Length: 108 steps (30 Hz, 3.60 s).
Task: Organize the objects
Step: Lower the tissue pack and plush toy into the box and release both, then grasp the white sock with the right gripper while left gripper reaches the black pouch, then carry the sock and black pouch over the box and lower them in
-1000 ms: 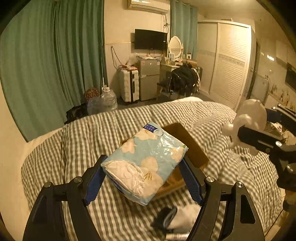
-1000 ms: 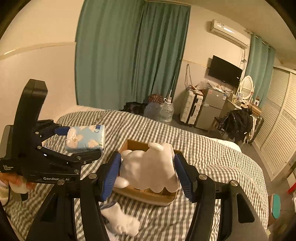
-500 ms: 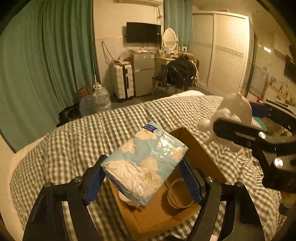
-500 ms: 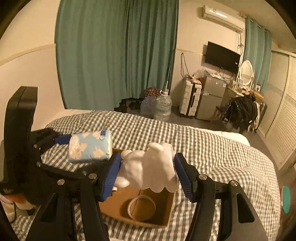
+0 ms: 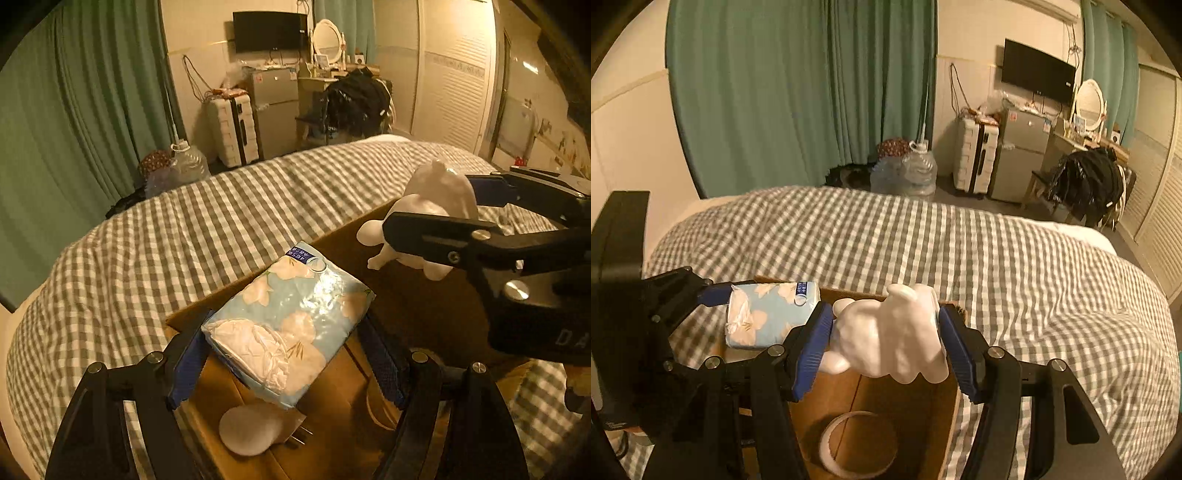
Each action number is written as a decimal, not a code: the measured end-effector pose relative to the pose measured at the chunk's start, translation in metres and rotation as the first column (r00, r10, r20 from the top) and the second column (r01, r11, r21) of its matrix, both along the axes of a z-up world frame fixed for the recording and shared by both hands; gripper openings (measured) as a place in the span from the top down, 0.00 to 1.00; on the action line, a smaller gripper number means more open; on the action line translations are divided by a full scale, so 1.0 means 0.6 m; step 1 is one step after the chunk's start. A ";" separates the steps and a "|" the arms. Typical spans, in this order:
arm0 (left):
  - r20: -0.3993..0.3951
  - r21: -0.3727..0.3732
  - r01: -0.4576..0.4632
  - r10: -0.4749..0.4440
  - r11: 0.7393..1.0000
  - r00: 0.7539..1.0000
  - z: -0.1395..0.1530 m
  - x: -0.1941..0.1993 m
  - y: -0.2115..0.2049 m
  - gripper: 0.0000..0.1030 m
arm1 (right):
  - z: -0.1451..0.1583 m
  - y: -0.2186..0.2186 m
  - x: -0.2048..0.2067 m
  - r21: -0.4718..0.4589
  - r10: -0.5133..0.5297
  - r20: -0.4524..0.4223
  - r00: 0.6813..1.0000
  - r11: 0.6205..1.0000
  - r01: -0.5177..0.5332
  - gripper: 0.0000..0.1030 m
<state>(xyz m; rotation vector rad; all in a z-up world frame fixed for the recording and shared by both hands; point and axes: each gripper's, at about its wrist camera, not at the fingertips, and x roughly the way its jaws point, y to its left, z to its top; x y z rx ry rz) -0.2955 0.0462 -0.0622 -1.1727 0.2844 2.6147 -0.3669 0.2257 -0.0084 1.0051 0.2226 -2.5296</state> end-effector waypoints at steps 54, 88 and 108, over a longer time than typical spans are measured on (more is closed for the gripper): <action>0.106 -0.038 -0.165 0.168 0.986 0.980 -0.105 0.368 -0.096 0.07 | -0.101 0.005 0.396 0.105 0.082 0.143 0.986 0.990 -0.098 0.17; 0.287 0.053 -0.135 0.115 0.989 0.951 -0.182 0.292 -0.029 0.33 | -0.176 0.040 0.370 0.004 0.002 0.231 0.973 1.000 -0.003 0.59; 0.256 0.092 -0.112 0.085 0.990 0.963 -0.134 0.357 -0.057 0.89 | -0.151 0.025 0.388 0.041 -0.004 0.194 0.981 0.999 -0.004 0.60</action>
